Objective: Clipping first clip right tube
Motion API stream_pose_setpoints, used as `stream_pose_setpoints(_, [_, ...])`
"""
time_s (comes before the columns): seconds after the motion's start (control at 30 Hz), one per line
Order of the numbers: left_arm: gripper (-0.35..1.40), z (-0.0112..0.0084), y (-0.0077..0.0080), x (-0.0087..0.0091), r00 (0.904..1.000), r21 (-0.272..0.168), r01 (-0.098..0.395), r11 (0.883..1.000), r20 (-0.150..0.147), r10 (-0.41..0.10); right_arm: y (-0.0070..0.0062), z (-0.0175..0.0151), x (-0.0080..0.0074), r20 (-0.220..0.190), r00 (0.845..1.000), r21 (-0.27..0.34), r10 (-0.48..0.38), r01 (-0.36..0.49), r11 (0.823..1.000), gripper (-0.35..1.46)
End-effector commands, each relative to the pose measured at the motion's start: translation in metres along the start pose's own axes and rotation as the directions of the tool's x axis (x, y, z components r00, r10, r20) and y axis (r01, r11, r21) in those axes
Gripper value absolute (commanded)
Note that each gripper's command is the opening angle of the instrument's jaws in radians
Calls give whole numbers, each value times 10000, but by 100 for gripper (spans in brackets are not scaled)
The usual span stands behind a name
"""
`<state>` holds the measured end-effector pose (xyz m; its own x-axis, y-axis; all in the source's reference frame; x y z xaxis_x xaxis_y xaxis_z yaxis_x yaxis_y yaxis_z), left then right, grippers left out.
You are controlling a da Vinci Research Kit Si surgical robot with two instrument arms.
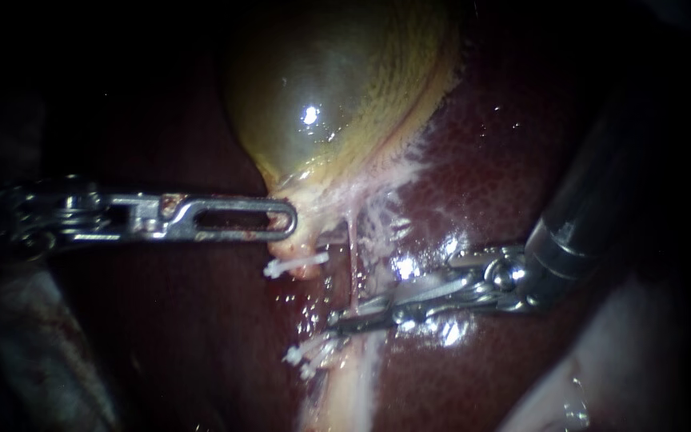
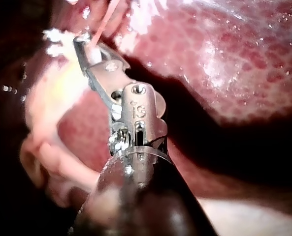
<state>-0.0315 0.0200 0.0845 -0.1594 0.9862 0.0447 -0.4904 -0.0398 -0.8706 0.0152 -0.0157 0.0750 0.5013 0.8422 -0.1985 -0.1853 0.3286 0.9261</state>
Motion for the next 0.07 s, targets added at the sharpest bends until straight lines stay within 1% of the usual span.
stream_pose_setpoints(0.03, [-35, 0, 0, 0, 10000, -1, -2, 10000, -4, 2, 0, 0, 0, -1, 10000, -4, 1, -1, 10000, -35])
stream_pose_setpoints(0.07, [-35, 0, 0, 0, 10000, -1, -2, 10000, -4, 2, 0, 0, 0, -2, 10000, -5, 0, 0, 10000, -35])
